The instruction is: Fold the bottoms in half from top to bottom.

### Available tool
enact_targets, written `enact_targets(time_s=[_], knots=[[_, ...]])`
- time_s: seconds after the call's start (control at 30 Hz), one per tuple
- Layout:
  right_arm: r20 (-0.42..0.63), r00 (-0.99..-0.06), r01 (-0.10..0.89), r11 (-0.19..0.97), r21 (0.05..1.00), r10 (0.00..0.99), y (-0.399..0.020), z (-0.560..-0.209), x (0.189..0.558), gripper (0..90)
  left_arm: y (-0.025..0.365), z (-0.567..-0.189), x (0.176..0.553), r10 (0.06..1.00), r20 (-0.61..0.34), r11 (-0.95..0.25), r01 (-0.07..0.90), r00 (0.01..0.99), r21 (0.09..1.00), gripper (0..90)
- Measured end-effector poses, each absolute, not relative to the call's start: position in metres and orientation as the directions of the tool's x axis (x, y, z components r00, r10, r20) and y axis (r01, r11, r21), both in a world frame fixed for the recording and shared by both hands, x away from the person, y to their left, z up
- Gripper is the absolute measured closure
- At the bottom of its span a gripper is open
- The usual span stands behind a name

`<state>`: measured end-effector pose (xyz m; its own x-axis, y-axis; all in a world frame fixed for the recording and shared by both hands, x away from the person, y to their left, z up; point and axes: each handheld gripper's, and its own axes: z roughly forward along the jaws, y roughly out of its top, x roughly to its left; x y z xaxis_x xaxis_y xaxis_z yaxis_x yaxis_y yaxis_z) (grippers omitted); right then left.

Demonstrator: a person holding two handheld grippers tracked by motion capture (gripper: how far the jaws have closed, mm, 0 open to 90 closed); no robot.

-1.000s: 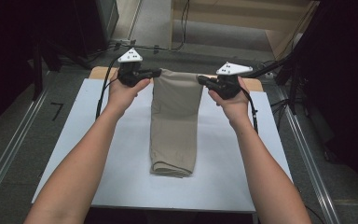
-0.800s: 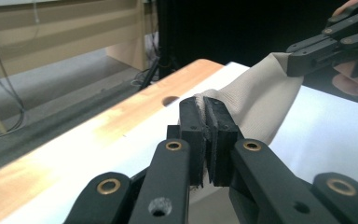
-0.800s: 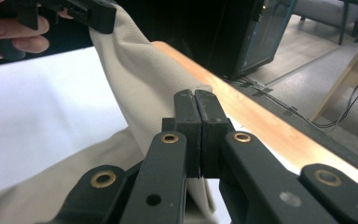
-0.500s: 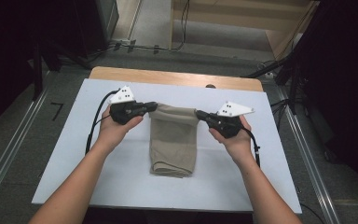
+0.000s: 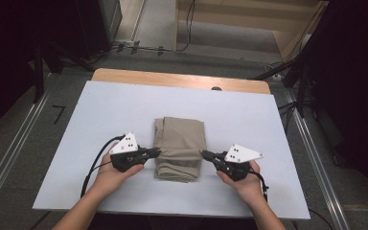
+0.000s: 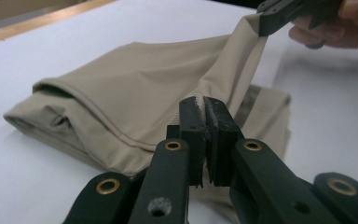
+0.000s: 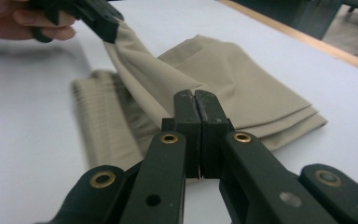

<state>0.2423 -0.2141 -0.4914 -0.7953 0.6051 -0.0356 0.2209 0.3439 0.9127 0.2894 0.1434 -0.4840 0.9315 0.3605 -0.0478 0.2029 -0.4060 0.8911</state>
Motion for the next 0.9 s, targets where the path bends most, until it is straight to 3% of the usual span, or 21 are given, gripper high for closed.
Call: enact_targets(time_s=[0.13, 0.27, 0.3, 0.37, 0.47, 0.53, 0.73, 0.8, 0.9], knots=[[-0.022, -0.838, 0.229, 0.389, 0.893, 0.545, -0.212, -0.497, 0.221, 84.5, 0.149, -0.489, 0.272, 0.293, -0.070, -0.440, 0.199, 0.954, 0.876, 84.3], [0.075, -0.879, 0.259, 0.339, 0.904, 0.471, -0.216, -0.487, 0.210, 58.0, 0.155, -0.475, 0.271, 0.255, -0.152, -0.346, 0.237, 0.955, 0.908, 47.7], [0.102, -0.876, 0.272, 0.308, 0.912, 0.471, -0.217, -0.482, 0.211, 57.7, 0.155, -0.471, 0.275, 0.260, -0.168, -0.320, 0.249, 0.951, 0.914, 45.9], [0.137, -0.864, 0.290, 0.258, 0.921, 0.484, -0.217, -0.477, 0.218, 63.7, 0.150, -0.466, 0.285, 0.291, -0.182, -0.292, 0.269, 0.939, 0.918, 47.9], [0.107, -0.816, 0.328, 0.303, 0.895, 0.569, -0.201, -0.482, 0.233, 78.7, 0.133, -0.472, 0.295, 0.338, -0.197, -0.345, 0.316, 0.920, 0.884, 68.7], [0.108, -0.803, 0.365, 0.341, 0.866, 0.586, -0.188, -0.493, 0.240, 81.8, 0.121, -0.482, 0.295, 0.320, -0.221, -0.414, 0.346, 0.921, 0.842, 80.6], [0.103, -0.856, 0.378, 0.478, 0.793, 0.507, -0.164, -0.515, 0.227, 83.5, 0.120, -0.505, 0.272, 0.314, -0.228, -0.570, 0.375, 0.922, 0.731, 88.1], [0.098, -0.863, 0.385, 0.521, 0.762, 0.495, -0.161, -0.519, 0.221, 83.7, 0.118, -0.507, 0.264, 0.302, -0.202, -0.626, 0.353, 0.932, 0.695, 88.2], [0.088, -0.870, 0.376, 0.537, 0.755, 0.486, -0.161, -0.520, 0.215, 83.2, 0.120, -0.507, 0.262, 0.290, -0.201, -0.616, 0.343, 0.936, 0.709, 84.7]])
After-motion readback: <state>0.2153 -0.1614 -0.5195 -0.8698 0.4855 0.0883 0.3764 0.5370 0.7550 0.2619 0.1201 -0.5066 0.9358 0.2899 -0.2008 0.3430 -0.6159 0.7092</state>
